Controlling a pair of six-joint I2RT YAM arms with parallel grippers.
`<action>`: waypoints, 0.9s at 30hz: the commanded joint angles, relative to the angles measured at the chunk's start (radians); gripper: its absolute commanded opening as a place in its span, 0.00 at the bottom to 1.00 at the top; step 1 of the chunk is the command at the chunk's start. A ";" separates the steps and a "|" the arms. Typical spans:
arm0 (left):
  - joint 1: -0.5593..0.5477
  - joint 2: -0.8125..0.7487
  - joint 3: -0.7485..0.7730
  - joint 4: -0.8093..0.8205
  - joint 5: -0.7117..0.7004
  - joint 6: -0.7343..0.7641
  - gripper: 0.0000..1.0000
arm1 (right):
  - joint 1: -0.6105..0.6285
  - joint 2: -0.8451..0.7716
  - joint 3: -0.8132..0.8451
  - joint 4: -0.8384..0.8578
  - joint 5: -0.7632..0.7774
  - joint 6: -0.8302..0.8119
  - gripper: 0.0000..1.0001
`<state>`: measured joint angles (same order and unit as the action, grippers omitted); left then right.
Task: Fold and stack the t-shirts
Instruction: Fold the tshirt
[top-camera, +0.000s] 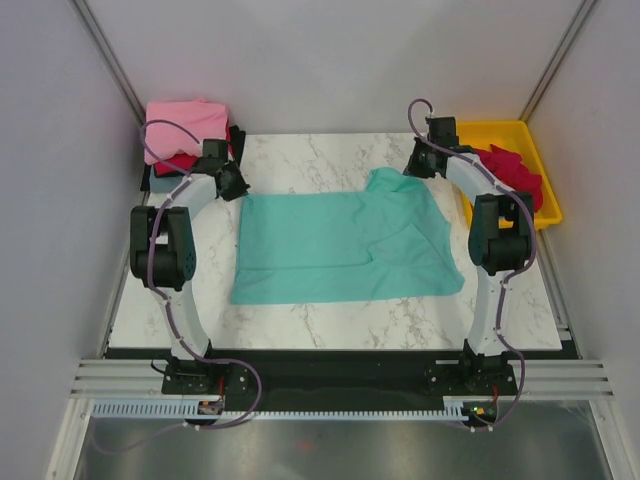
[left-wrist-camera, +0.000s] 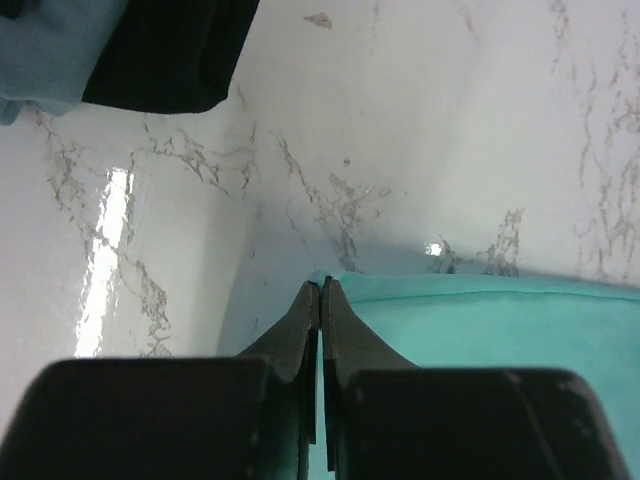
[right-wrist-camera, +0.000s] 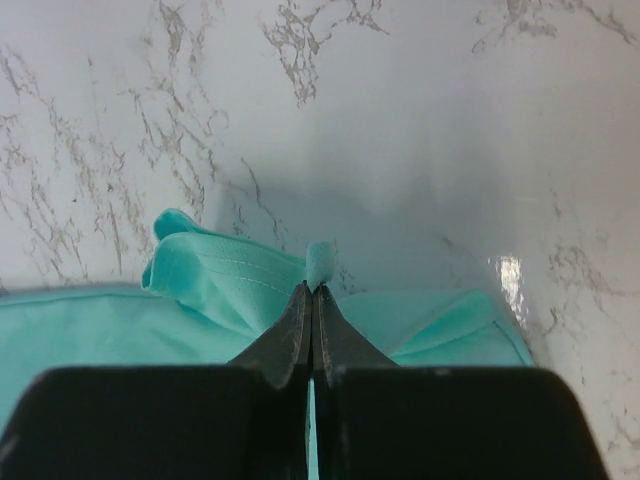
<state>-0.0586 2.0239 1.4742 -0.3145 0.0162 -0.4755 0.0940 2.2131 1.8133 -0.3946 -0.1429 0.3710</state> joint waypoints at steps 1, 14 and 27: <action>-0.004 -0.097 -0.040 0.008 0.022 0.040 0.02 | -0.005 -0.133 -0.107 0.079 -0.020 0.009 0.00; 0.009 -0.296 -0.252 0.035 0.005 0.049 0.02 | -0.013 -0.476 -0.434 0.097 0.002 0.002 0.00; 0.013 -0.444 -0.397 0.045 0.028 0.035 0.02 | -0.020 -0.797 -0.725 0.066 0.040 0.016 0.00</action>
<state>-0.0517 1.6394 1.1042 -0.2989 0.0353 -0.4660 0.0784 1.4796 1.1301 -0.3294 -0.1253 0.3744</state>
